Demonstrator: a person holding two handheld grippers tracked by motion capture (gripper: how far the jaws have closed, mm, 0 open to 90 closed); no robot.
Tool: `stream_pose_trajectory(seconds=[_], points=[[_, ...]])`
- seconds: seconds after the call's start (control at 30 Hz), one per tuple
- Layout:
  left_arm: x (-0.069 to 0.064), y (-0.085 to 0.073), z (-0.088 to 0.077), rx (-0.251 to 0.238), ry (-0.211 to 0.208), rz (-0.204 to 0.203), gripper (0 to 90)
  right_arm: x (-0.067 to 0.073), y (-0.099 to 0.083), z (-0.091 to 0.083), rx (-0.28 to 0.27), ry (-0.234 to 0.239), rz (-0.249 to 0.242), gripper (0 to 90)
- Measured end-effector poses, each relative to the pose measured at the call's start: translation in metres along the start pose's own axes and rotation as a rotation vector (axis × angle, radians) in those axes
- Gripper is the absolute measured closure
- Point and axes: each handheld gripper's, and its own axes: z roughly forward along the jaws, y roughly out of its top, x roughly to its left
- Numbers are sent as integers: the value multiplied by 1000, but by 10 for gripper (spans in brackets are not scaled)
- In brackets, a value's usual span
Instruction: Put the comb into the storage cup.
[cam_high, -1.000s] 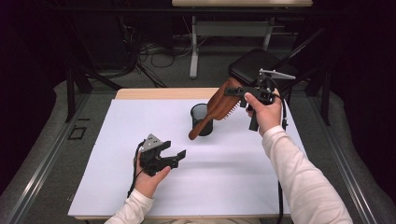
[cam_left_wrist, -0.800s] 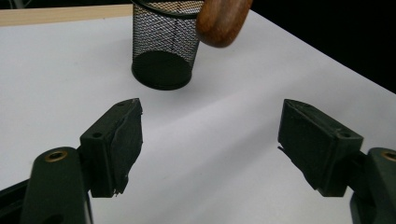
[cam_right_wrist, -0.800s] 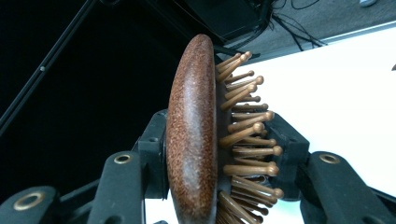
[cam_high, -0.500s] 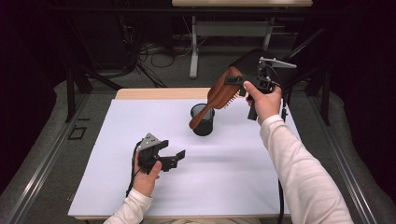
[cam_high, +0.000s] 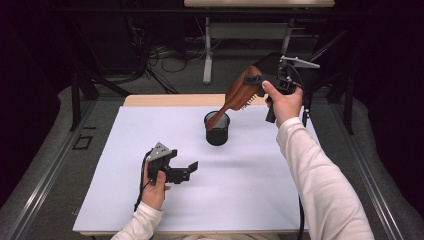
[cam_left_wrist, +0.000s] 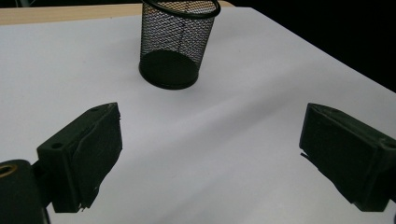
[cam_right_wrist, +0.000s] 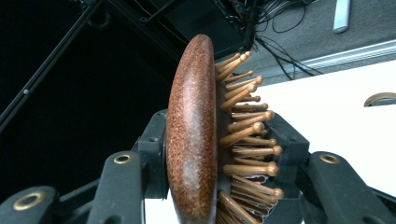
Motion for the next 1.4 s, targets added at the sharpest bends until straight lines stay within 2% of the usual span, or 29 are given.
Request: stream_pose_trajectory(seconds=[0.17, 0.23, 0.4, 0.9, 1.13, 1.4], points=[[0, 0, 1, 6, 0, -2, 32, -4, 4, 0, -17, 5, 9, 497], [-1, 0, 2, 14, -6, 9, 8, -5, 5, 1, -20, 5, 18, 498], [-3, -1, 3, 20, -3, 21, 3, -9, 6, 5, -32, -17, 20, 498], [-3, -1, 4, 23, -17, 20, 3, -23, 11, 11, -86, -88, 30, 498], [-2, -1, 5, 32, -17, 23, 3, -29, 11, 13, -96, -126, 22, 498], [-2, -1, 5, 31, -15, 21, 3, -27, 7, 21, -82, -138, 15, 497]])
